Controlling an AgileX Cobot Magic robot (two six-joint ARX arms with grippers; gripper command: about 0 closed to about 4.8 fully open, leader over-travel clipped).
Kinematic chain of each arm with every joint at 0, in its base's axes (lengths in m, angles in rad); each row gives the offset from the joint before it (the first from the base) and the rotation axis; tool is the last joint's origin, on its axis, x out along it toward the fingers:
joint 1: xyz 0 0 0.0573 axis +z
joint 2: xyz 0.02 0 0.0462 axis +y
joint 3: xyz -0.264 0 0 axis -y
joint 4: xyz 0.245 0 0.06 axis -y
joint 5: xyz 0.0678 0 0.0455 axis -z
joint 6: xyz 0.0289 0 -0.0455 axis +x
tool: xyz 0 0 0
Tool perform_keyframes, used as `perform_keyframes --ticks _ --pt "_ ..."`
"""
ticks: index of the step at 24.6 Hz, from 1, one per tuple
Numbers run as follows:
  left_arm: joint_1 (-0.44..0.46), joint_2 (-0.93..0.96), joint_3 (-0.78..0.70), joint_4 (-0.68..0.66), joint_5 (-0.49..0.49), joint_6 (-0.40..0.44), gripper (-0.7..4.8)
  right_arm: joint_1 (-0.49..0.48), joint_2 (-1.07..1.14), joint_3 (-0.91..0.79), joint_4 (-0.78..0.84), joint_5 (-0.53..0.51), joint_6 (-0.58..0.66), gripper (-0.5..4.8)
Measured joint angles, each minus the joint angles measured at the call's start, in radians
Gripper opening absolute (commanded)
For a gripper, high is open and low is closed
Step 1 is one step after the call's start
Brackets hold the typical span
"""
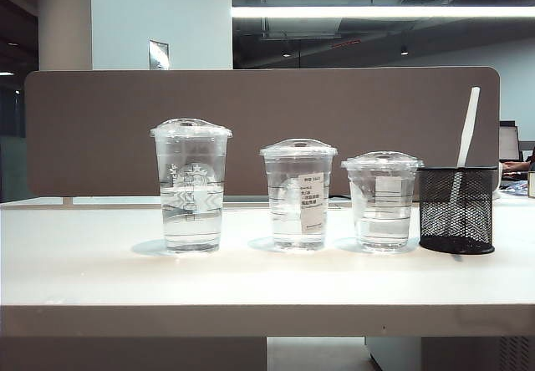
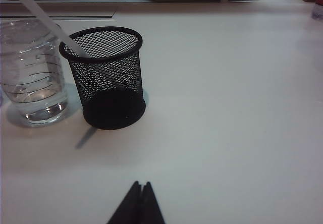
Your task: Pick up the straw and insert it into the large coffee cup.
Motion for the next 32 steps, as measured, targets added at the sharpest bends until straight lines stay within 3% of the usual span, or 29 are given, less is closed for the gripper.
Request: perform_keyframes --ticks 3,6,8,12,15,18,20,21,23,26,28,32 --pt "-0.001 0.026 0.11 -0.128 0.001 0.0 -0.04 0.0 0.0 0.0 0.0 0.0 0.0 -0.05" --pt "-0.001 0.111 0.326 -0.376 -0.013 0.018 -0.03 0.0 0.0 0.0 0.0 0.0 0.0 -0.05" --pt "-0.001 0.135 0.378 -0.361 -0.038 0.037 -0.03 0.0 0.0 0.0 0.0 0.0 0.0 -0.05" --pt "0.0 0.266 0.692 -0.357 -0.043 0.049 -0.03 0.0 0.0 0.0 0.0 0.0 0.0 -0.05" --pt "0.0 0.311 0.845 -0.355 -0.045 0.049 -0.03 0.0 0.0 0.0 0.0 0.0 0.0 -0.05" --pt "0.0 0.305 0.933 -0.315 -0.045 0.051 -0.03 0.0 0.0 0.0 0.0 0.0 0.0 -0.05" --pt "-0.011 0.306 0.982 -0.357 -0.04 0.04 -0.03 0.0 0.0 0.0 0.0 0.0 0.0 -0.05" --pt "-0.021 0.306 1.002 -0.402 -0.027 0.024 -0.03 0.0 0.0 0.0 0.0 0.0 0.0 -0.05" --pt "-0.031 0.305 1.037 -0.569 0.089 -0.026 -0.03 0.0 0.0 0.0 0.0 0.0 0.0 -0.05" --pt "-0.03 0.299 1.035 -0.773 0.323 -0.01 -0.03 0.0 0.0 0.0 0.0 0.0 0.0 -0.05" --pt "-0.03 0.295 1.036 -0.852 0.378 0.055 -0.03 0.0 0.0 0.0 0.0 0.0 0.0 -0.05" --pt "-0.03 0.295 1.036 -0.93 0.379 0.093 -0.03 0.0 0.0 0.0 0.0 0.0 0.0 -0.05"
